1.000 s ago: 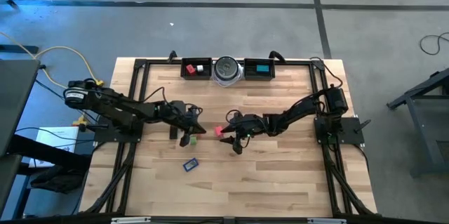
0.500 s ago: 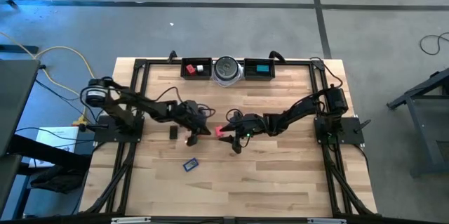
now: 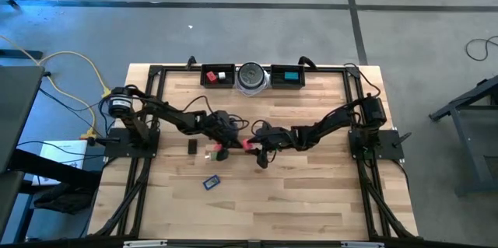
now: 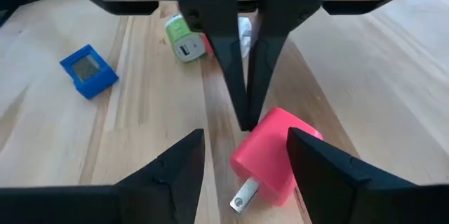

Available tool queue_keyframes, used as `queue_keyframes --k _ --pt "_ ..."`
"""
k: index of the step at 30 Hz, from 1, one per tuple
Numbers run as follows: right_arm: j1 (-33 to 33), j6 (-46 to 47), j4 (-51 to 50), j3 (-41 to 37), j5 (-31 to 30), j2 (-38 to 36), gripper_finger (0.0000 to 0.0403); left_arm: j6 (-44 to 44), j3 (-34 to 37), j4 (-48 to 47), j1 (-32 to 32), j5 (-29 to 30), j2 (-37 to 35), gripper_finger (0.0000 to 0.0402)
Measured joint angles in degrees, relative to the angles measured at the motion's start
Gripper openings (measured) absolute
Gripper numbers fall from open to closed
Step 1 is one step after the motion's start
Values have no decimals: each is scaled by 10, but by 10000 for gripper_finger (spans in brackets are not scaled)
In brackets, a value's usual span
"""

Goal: Pick & Place Office items
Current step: Put the right pink charger adapter into the left black basket

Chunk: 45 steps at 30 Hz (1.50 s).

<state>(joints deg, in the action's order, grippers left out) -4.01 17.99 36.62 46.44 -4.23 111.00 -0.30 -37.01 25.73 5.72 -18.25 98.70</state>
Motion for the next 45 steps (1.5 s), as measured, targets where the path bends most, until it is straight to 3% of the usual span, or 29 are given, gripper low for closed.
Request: queue_keyframes --k 20,45 --pt "3 -7 -57 -1 -47 -7 191 -6 -1 59 -25 6 0 0" --pt "11 15 -2 0 -12 9 191 3 -1 92 -25 -1 -9 0"
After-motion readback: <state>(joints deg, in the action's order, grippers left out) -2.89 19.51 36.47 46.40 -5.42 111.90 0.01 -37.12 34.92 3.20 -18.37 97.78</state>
